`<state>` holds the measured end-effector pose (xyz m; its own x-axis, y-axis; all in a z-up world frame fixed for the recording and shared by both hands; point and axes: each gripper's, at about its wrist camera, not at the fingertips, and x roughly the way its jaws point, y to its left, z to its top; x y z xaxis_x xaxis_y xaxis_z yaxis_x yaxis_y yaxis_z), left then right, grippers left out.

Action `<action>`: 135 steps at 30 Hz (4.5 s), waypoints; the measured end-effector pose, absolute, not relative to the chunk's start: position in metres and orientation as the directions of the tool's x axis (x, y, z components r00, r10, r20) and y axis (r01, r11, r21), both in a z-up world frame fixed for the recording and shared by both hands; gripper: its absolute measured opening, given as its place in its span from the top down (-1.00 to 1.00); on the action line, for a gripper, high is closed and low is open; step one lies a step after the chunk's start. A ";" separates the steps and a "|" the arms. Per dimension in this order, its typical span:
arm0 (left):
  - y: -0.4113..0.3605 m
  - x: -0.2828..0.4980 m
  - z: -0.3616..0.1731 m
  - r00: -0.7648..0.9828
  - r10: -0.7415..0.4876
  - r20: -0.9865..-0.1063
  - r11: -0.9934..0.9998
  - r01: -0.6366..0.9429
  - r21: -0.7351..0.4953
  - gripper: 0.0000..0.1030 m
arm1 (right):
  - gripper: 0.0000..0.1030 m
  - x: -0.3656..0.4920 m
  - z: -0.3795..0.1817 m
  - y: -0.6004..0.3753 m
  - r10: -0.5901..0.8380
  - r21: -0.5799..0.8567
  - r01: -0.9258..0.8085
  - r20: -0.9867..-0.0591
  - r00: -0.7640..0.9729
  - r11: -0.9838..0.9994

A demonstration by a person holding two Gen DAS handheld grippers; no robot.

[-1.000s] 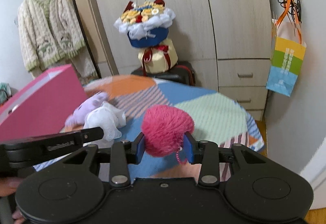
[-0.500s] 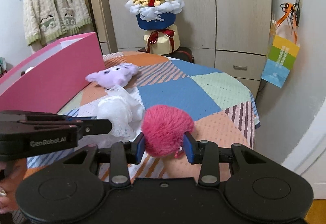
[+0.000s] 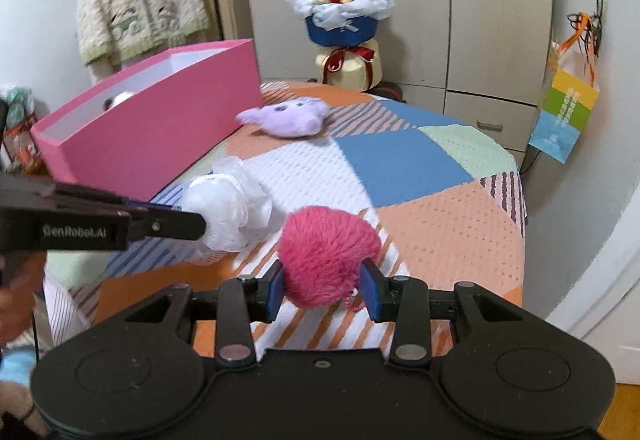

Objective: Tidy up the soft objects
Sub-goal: 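Carry the mesh puff and pompom with both grippers over the pink shoebox, then open both grippers to drop the puff and pompom into the box, then move the left tool toward the purple plush on the table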

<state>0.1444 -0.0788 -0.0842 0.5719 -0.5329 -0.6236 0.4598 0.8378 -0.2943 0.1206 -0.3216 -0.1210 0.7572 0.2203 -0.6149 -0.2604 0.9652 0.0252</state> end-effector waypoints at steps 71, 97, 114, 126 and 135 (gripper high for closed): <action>0.081 0.285 -0.008 0.680 -0.290 -0.673 0.950 0.291 -0.116 0.78 | 0.14 0.316 -0.042 -0.092 0.382 -0.084 -0.556 -0.642 0.665 0.827; 0.081 0.207 0.027 0.756 -0.249 -0.605 0.938 0.343 0.043 -0.44 | -0.54 0.231 -0.009 -0.135 0.486 -0.007 -0.599 -0.577 0.656 0.801; 0.039 0.083 0.067 0.709 -0.394 -0.585 0.836 0.541 0.093 -0.71 | -0.71 0.111 0.010 -0.188 0.494 -0.085 -0.609 -0.503 0.710 0.789; -0.015 0.058 0.030 0.596 -0.427 -0.680 0.789 0.613 0.043 -0.74 | -0.72 0.070 -0.023 -0.236 0.384 -0.129 -0.514 -0.520 0.763 0.848; -0.061 0.076 0.017 0.593 -0.438 -0.676 0.796 0.605 0.014 -0.78 | -0.78 0.081 -0.051 -0.265 0.320 -0.160 -0.461 -0.526 0.788 0.873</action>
<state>0.0765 -0.0611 0.0167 0.5929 -0.4380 -0.6757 0.6045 0.7965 0.0142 0.0808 -0.2653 -0.0508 0.7881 0.3197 -0.5260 -0.4611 0.8727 -0.1605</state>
